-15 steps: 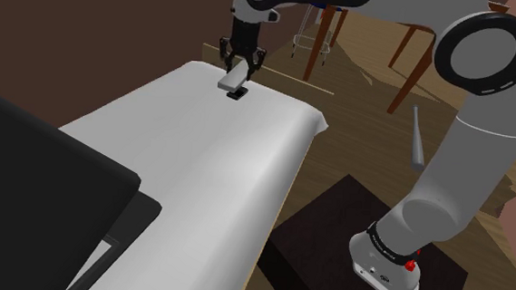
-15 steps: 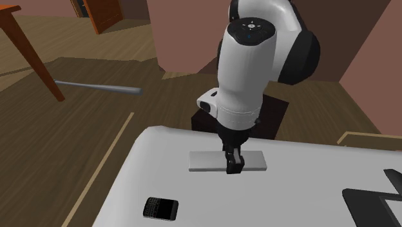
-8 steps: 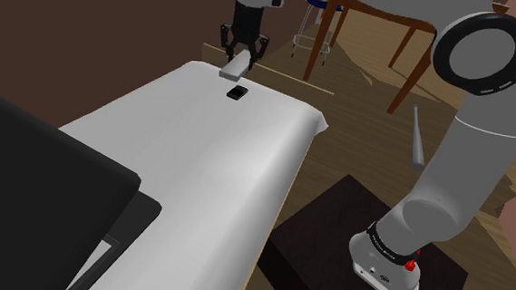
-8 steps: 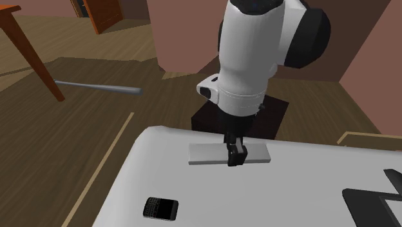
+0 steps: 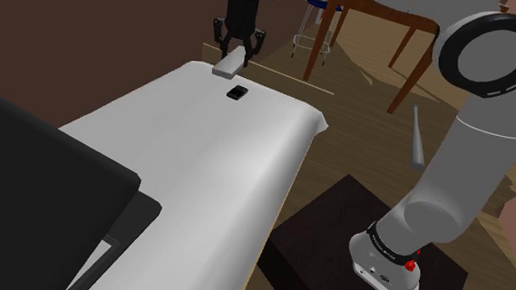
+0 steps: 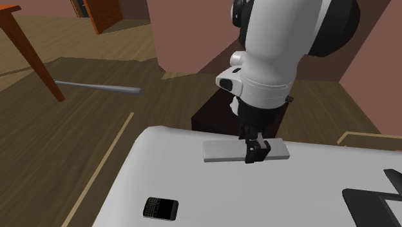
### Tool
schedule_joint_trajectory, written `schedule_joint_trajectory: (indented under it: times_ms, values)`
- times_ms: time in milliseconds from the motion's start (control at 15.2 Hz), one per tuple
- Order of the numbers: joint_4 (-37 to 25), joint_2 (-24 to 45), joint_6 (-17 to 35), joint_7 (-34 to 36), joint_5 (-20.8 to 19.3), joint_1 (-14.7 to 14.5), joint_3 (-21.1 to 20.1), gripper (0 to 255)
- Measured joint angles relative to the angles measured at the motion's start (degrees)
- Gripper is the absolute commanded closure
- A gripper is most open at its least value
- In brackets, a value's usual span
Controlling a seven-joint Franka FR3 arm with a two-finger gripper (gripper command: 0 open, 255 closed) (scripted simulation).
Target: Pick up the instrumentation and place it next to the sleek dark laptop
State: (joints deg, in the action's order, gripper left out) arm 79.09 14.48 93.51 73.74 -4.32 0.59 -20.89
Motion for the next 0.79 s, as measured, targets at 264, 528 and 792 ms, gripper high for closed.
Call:
schedule_joint_trajectory:
  times_ms: [264,528,792]
  values:
    - [1.6,-1.3,0.2,4.7,0.0,-2.9,-1.8,255]
    - [1.8,-1.0,0.6,10.1,-0.6,-6.3,-3.7,255]
    - [0.1,0.2,-0.2,15.5,-1.6,-10.1,-5.6,255]
